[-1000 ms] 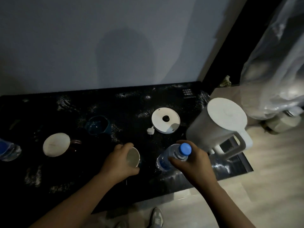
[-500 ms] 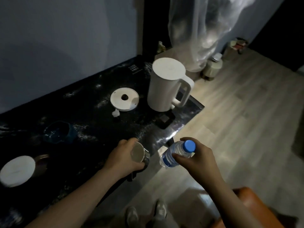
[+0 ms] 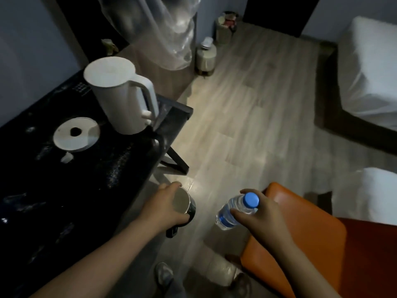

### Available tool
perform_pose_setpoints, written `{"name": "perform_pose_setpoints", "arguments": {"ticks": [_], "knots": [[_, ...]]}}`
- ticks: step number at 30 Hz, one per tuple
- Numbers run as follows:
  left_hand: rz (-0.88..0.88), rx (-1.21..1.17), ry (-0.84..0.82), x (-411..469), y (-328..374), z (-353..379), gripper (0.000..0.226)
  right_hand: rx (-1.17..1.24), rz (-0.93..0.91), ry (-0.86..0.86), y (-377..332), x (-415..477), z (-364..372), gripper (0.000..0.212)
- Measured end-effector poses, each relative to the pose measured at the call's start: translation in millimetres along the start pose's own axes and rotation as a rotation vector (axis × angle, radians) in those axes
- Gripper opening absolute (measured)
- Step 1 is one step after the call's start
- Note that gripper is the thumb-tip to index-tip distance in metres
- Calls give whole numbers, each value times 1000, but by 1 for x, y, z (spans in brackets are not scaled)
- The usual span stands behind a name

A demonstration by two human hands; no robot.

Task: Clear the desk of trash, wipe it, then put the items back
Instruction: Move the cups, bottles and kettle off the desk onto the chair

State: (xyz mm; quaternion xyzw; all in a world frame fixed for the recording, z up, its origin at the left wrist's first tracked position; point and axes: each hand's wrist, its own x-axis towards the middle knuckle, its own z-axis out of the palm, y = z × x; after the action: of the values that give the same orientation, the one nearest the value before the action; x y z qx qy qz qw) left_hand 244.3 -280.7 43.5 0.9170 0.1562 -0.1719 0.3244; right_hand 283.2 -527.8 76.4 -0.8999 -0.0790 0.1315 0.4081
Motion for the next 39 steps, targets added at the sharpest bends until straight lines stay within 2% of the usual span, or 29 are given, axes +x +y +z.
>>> {"name": "perform_pose_setpoints", "arguments": {"ticks": [2, 6, 10, 20, 25, 31, 37, 39], "knots": [[22, 14, -22, 5, 24, 22, 85, 22, 27, 19, 31, -7, -19, 27], [35, 41, -69, 13, 76, 75, 86, 55, 141, 25, 95, -21, -62, 30], [31, 57, -90, 18, 135, 138, 85, 16, 97, 54, 160, -27, -111, 28], [44, 107, -173, 40, 235, 254, 85, 90, 247, 110, 276, -28, -197, 34], [57, 166, -227, 68, 262, 293, 89, 122, 321, 119, 321, -21, -209, 38], [105, 261, -291, 120, 284, 342, 83, 128, 431, 182, 378, -1, -202, 28], [126, 314, -288, 171, 295, 394, 77, 133, 511, 247, 433, 29, -184, 56], [136, 309, -282, 186, 296, 409, 74, 133, 525, 268, 446, 41, -180, 57]]}}
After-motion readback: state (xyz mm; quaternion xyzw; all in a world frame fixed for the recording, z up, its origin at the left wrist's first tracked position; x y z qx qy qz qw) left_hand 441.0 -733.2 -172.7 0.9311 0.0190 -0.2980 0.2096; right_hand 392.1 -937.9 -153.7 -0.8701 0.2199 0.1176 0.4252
